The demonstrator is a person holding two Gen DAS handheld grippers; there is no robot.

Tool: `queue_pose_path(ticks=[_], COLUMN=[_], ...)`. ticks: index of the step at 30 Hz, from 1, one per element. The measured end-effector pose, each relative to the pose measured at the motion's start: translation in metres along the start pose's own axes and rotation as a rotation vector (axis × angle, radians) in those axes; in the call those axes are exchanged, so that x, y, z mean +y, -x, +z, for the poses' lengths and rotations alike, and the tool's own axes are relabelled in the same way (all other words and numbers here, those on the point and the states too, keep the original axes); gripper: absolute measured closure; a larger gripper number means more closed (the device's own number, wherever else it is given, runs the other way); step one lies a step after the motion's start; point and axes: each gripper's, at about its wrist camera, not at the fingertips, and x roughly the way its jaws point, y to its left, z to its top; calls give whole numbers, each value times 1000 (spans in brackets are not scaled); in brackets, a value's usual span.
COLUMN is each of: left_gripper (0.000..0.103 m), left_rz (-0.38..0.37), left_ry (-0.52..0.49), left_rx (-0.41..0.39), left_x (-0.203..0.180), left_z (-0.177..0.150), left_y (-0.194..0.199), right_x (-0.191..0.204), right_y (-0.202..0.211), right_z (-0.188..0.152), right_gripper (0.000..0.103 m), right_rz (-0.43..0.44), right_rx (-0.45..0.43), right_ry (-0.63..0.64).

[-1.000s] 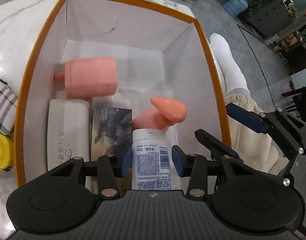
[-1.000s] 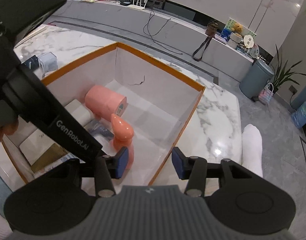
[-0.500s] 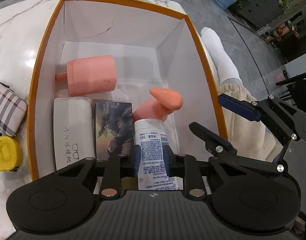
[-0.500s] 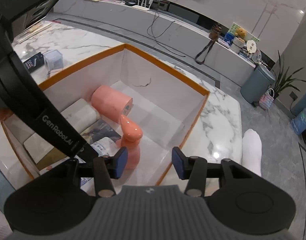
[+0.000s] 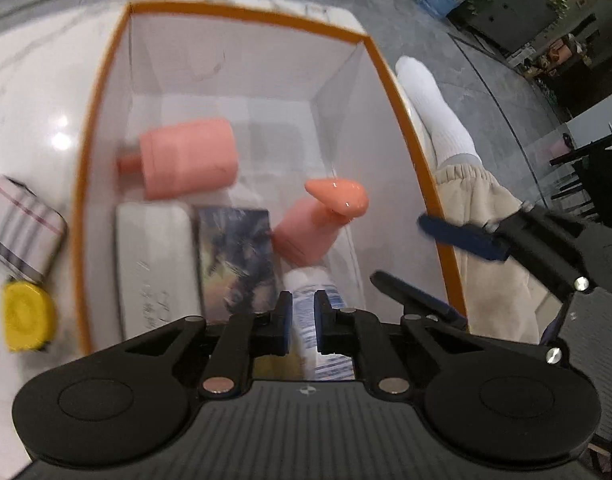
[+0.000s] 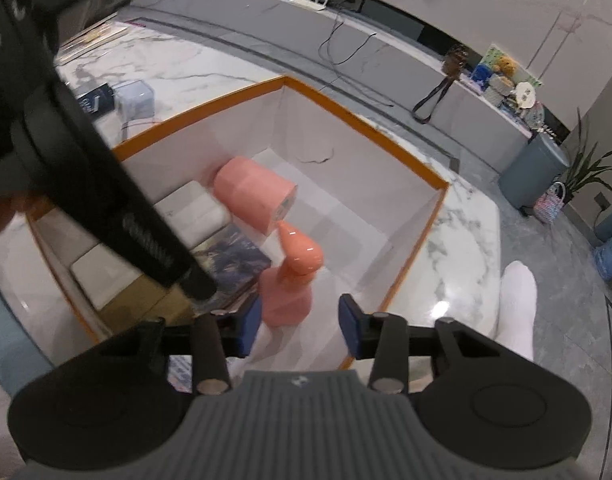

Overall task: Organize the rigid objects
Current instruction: 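Lower the pump bottle and lotion tube into the box and open both grippers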

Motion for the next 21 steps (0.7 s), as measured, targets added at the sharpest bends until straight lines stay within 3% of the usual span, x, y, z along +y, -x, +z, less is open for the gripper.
queue_pose_path(ticks=[2,8,16,21], left_gripper=[91,91,88,87], left_rz=[5,78,106,131], left_ry=[-21,-91,-64,-63], left_rx=[-19,-69,-125,-136], left_x=[1,12,43,60], left_z=[-1,-7,-18,-26], left_y=[10,42,81,89], right_x=[4,21,21,21], right_y=[0,0,-41,-60], right_z=[2,8,17,21], right_gripper=[78,81,96,96], right_rz=[31,49,164,140], right_rx=[19,57,333,396], right_ry=[0,5,-176,-234])
